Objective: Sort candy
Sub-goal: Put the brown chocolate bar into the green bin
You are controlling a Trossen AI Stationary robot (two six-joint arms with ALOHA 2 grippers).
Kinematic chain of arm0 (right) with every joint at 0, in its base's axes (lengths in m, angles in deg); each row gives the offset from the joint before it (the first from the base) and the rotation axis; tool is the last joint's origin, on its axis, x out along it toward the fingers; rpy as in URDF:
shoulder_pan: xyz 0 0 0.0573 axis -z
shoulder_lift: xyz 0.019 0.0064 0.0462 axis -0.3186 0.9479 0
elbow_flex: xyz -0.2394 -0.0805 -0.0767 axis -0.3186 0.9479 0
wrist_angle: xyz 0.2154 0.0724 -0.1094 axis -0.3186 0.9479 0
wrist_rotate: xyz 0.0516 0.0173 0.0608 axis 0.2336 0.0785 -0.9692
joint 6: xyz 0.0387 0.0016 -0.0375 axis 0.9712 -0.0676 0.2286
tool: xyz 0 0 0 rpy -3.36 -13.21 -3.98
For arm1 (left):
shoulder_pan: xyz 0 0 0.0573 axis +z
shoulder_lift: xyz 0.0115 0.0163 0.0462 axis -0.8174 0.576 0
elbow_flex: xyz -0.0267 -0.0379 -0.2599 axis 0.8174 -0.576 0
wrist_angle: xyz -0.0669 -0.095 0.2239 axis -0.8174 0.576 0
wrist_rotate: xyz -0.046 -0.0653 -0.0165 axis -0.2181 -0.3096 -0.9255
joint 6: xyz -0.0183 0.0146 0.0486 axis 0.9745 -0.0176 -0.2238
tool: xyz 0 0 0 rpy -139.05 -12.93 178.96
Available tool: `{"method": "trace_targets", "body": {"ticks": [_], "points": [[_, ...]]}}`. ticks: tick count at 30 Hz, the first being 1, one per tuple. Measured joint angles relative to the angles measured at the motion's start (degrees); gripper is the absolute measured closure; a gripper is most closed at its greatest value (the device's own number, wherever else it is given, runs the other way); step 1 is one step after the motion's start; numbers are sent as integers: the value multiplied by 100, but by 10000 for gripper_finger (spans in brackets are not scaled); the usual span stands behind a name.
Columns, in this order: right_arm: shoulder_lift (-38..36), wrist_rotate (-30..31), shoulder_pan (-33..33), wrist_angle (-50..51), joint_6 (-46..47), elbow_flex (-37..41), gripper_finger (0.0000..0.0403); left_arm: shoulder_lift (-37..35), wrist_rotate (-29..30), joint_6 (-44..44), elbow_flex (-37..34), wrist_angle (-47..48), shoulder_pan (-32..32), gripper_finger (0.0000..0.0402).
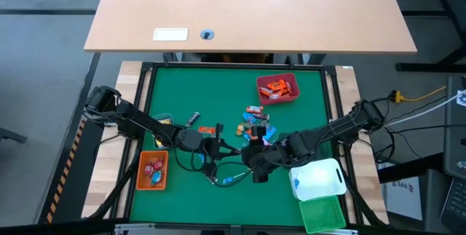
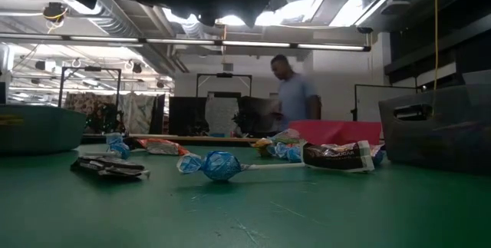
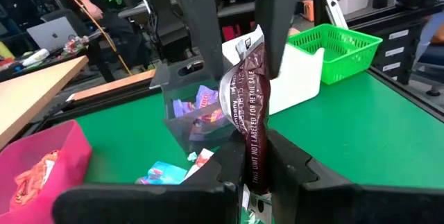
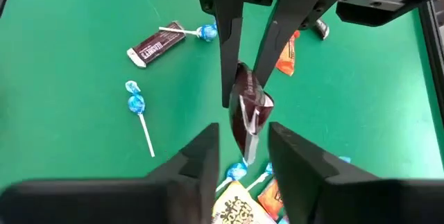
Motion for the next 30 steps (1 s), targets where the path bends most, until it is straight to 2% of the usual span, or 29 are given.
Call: {"method": "trace_targets", "body": {"ticks": [7,16,23,26,30], "points": [[0,-4,2,-3,0,0,393,0,-1,0,0,-7,-2,370],[0,-184,2,-21,-1,0,398,0,-3,6,0,0,-2,365],[0,-228,2,-18,-2,0,401,0,43,308,0,-11,11,309],[-30,-501,2,112,-2,0,402,0,43,310,0,2,9,281],[-149,-1215,2,485,174,-7,402,0,45,313,2,14,9,260]]}}
